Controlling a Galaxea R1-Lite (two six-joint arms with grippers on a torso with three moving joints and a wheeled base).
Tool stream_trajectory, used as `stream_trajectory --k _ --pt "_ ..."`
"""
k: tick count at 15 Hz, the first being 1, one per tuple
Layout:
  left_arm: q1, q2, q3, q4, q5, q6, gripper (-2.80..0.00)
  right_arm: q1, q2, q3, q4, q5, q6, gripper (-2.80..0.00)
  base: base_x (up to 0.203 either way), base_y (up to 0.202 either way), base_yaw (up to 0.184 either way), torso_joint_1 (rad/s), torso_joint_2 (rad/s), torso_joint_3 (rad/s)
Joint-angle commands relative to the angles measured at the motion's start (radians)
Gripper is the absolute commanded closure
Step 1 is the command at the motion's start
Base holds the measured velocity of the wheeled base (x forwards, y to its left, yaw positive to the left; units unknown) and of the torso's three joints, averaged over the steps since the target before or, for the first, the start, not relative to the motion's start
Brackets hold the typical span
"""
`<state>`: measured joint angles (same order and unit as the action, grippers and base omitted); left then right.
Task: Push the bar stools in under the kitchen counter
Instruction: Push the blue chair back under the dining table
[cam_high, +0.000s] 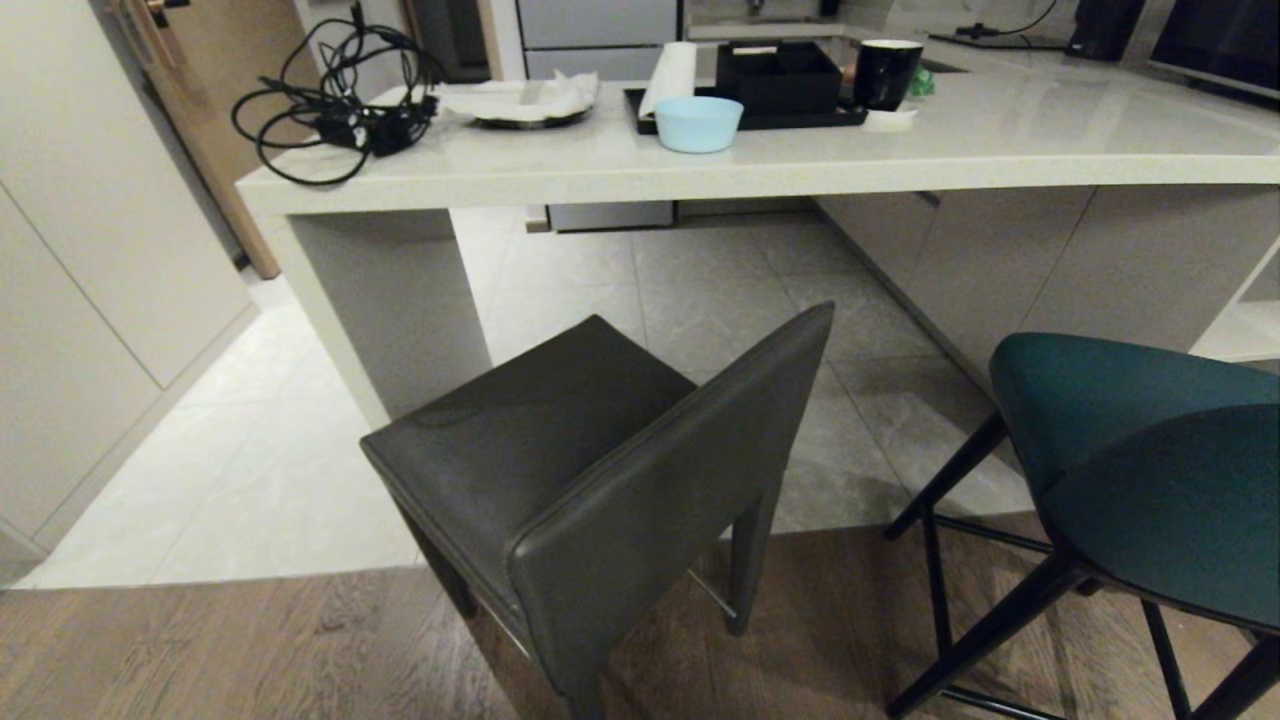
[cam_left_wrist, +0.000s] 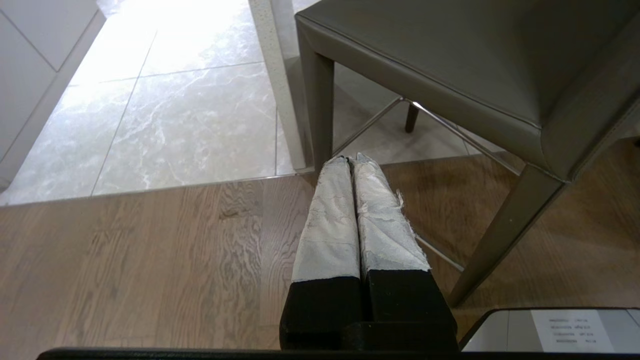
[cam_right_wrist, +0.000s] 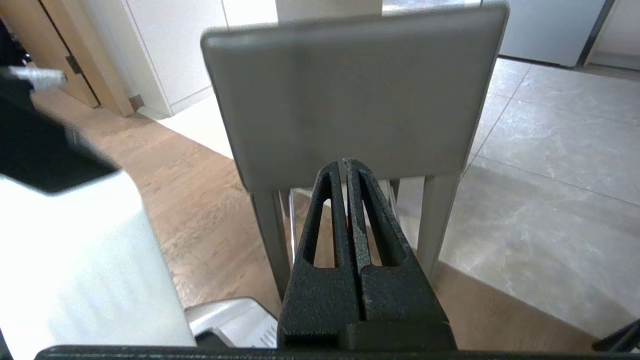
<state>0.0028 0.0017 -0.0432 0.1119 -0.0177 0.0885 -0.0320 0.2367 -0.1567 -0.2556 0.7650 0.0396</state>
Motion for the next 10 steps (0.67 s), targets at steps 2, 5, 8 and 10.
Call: stream_trajectory --k 2,5,8,10 --pt "0.000 0.000 -0.001 0.005 -0.002 0.000 0.00 0.019 -0.232 0.102 0.081 -0.105 -0.070 0.00 0.000 0.000 0.000 0.000 0.00 0.000" --pt "0.000 0.000 -0.001 0.005 -0.004 0.002 0.00 0.024 -0.241 0.125 0.196 -0.616 -0.120 0.00 0.000 0.000 0.000 0.000 0.00 0.000" --pt "0.002 0.000 -0.001 0.005 -0.025 0.004 0.00 0.027 -0.238 0.154 0.257 -0.756 -0.144 0.00 0.000 0.000 0.000 0.000 0.00 0.000" --pt "0.000 -0.002 -0.001 0.004 -0.025 0.000 0.00 0.027 -0.238 0.155 0.262 -0.705 -0.202 0.00 0.000 0.000 0.000 0.000 0.00 0.000"
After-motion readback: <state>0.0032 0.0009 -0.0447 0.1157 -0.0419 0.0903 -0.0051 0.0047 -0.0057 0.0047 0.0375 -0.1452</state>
